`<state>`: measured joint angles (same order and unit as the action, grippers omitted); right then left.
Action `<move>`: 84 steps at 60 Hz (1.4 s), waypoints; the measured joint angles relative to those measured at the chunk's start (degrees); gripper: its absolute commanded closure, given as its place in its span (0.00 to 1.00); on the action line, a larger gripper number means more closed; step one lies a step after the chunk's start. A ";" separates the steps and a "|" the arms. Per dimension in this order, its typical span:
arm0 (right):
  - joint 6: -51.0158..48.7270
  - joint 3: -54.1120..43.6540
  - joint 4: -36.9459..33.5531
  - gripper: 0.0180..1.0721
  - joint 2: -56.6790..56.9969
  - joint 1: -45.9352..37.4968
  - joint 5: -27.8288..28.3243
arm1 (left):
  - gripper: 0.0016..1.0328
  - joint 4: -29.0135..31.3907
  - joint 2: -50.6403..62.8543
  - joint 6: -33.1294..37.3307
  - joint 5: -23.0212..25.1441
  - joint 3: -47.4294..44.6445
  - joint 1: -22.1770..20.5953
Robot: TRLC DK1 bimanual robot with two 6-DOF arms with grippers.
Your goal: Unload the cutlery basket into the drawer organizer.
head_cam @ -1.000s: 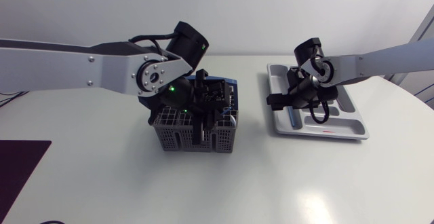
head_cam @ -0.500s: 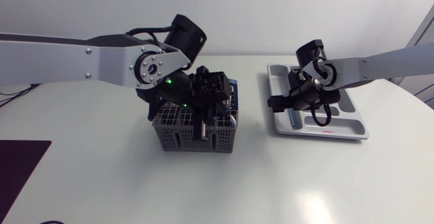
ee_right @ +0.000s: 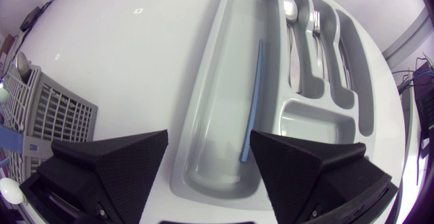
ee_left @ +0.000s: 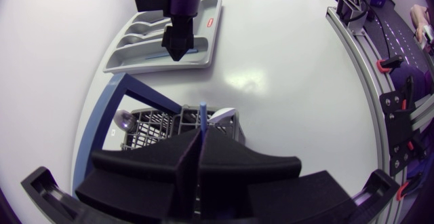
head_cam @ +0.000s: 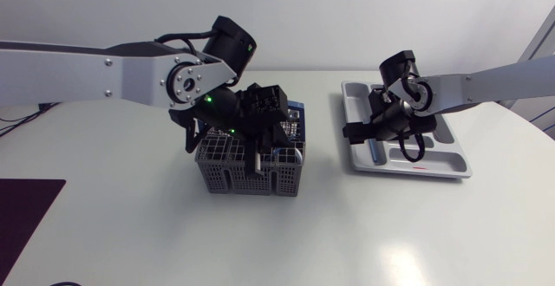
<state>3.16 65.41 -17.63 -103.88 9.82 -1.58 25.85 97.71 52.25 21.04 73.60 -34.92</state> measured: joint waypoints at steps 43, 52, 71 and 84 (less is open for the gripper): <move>-0.94 -3.48 0.04 0.17 4.83 2.03 0.00 | 0.87 0.87 -4.61 -1.97 1.22 -0.04 -0.48; -3.30 -7.28 1.14 0.17 11.15 4.09 4.35 | 0.87 1.18 -5.11 -2.75 1.18 0.33 -0.85; -13.11 -15.43 2.86 0.14 27.58 9.16 21.14 | 0.87 3.32 -5.11 -3.32 1.05 2.99 -1.77; -20.76 -20.15 2.56 0.14 28.57 10.56 26.08 | 0.87 4.59 -5.22 -4.28 1.03 4.28 -2.08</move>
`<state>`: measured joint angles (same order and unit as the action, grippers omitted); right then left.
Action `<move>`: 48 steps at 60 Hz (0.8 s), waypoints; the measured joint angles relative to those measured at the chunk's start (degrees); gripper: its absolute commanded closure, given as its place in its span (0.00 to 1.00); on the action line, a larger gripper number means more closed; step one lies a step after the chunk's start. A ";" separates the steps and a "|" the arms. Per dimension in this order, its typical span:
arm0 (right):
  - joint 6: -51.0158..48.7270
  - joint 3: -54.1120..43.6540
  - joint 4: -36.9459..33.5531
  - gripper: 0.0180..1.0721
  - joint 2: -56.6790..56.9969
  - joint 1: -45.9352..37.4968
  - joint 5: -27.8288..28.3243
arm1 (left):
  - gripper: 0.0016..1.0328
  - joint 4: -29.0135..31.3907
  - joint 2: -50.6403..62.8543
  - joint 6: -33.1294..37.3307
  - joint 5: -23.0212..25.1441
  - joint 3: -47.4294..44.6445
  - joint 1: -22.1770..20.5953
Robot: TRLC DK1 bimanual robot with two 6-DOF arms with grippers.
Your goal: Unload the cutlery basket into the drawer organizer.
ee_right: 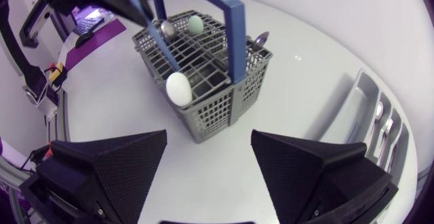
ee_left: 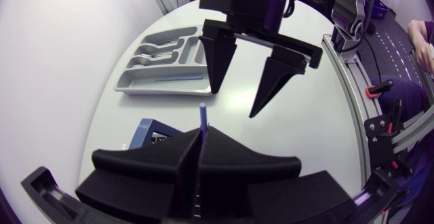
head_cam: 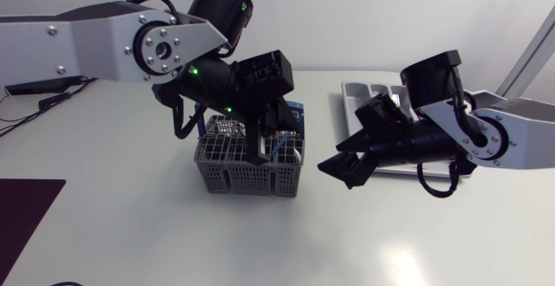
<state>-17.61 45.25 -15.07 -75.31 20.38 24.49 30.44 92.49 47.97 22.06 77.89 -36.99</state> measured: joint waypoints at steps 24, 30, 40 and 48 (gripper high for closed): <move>-2.16 -1.70 -0.13 0.14 4.17 3.30 0.74 | 0.87 4.42 -1.97 -0.44 -1.99 4.00 -2.38; -2.16 -2.27 -0.15 0.14 5.62 3.69 0.76 | 0.87 4.74 -2.69 -1.05 -2.95 4.26 -3.30; -2.16 -3.89 -0.15 0.14 8.81 3.69 0.79 | 0.87 6.64 -4.02 -2.21 -3.72 5.09 -4.74; -2.19 -5.35 -0.15 0.14 12.50 3.69 0.98 | 0.87 7.21 -5.22 -3.76 -4.28 6.47 -5.73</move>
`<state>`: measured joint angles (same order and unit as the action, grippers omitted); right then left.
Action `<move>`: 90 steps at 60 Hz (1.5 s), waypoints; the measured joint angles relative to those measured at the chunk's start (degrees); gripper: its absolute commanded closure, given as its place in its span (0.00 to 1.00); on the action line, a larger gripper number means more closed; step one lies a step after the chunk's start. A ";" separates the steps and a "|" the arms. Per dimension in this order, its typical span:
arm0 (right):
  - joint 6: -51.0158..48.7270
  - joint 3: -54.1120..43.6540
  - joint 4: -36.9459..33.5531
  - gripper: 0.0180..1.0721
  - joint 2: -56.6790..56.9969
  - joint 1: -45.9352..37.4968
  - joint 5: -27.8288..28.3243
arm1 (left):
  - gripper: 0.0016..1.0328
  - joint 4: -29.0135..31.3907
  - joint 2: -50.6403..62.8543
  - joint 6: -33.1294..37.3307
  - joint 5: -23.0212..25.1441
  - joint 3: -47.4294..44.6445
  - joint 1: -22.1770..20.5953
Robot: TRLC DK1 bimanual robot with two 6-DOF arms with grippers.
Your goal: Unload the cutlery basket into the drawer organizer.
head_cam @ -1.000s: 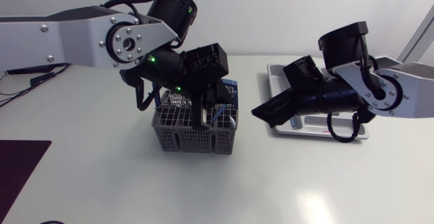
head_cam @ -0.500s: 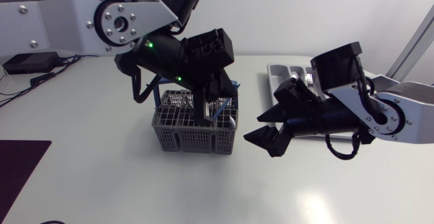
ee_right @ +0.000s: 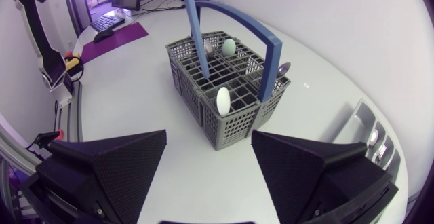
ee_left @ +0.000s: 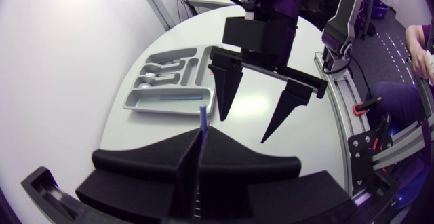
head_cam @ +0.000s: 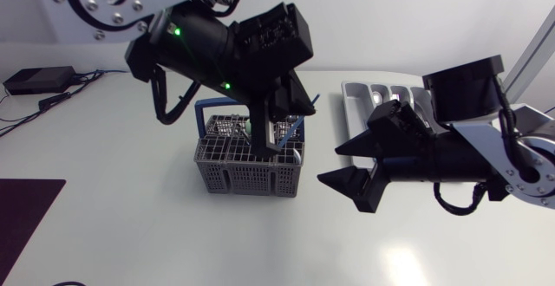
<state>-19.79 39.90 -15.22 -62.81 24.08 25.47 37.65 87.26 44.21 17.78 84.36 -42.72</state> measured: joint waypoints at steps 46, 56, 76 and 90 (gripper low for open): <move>0.28 -2.38 0.96 0.29 10.03 -4.15 9.49 | 0.87 0.50 2.05 -18.99 14.97 4.85 0.68; 0.76 -2.01 2.14 0.37 7.45 -3.65 9.92 | 0.87 0.66 2.05 -19.89 15.17 5.40 0.20; 3.76 -0.37 4.52 0.58 5.05 -2.38 10.12 | 0.87 0.66 2.97 -20.24 15.23 5.40 0.17; 4.44 -0.13 4.83 0.79 3.98 -1.53 10.10 | 0.87 0.63 3.50 -20.24 16.00 5.40 0.17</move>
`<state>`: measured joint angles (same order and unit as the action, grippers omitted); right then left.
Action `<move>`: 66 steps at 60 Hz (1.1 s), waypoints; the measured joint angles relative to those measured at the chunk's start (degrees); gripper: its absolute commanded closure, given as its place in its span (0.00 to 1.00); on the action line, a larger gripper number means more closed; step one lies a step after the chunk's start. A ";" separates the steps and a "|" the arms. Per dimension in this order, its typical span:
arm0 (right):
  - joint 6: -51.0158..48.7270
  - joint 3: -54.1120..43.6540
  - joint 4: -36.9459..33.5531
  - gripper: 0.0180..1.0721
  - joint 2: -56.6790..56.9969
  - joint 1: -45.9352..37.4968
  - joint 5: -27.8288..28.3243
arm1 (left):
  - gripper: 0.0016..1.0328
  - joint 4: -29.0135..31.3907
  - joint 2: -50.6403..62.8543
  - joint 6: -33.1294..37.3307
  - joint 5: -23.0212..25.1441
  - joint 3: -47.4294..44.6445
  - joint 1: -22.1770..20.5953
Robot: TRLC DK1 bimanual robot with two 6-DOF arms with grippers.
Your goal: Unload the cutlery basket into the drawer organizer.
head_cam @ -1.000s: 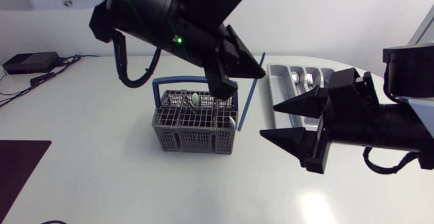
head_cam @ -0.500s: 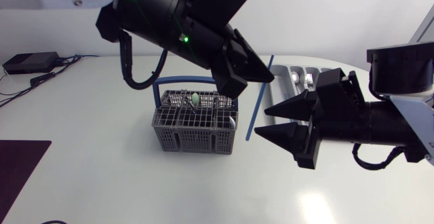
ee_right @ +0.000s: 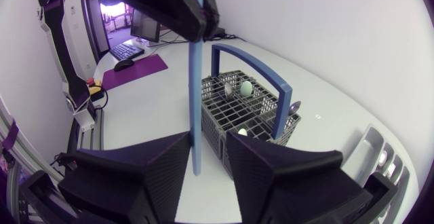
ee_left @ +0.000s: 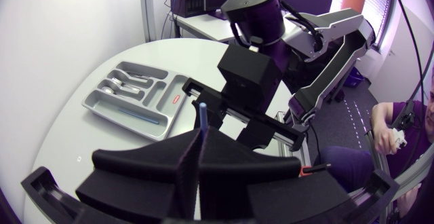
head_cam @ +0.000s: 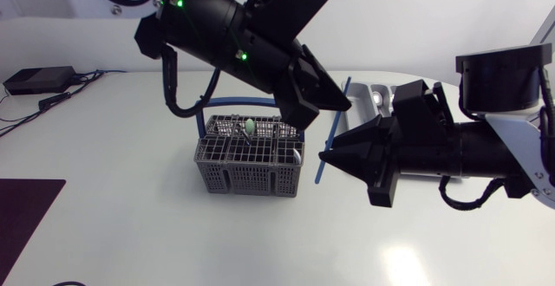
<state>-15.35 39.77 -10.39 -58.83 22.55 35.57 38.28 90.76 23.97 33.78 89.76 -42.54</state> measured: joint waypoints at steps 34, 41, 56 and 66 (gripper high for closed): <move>1.70 0.92 0.22 0.94 -0.87 2.16 -1.36 | 0.62 0.39 0.66 -0.55 1.99 1.07 2.08; 1.68 0.96 -0.15 0.94 -0.87 2.16 -1.79 | 0.31 0.39 1.14 -1.97 2.36 2.08 3.26; 1.40 0.83 -2.08 0.94 -0.66 2.01 -2.58 | 0.05 -4.96 1.07 -6.60 3.50 5.53 9.70; 0.39 0.61 -3.02 0.94 -0.48 -2.32 -2.80 | 0.05 -6.91 -0.09 -7.65 3.48 5.57 14.14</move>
<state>-14.96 40.38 -13.41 -59.31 20.23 32.77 31.38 90.67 16.32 37.26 95.33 -28.40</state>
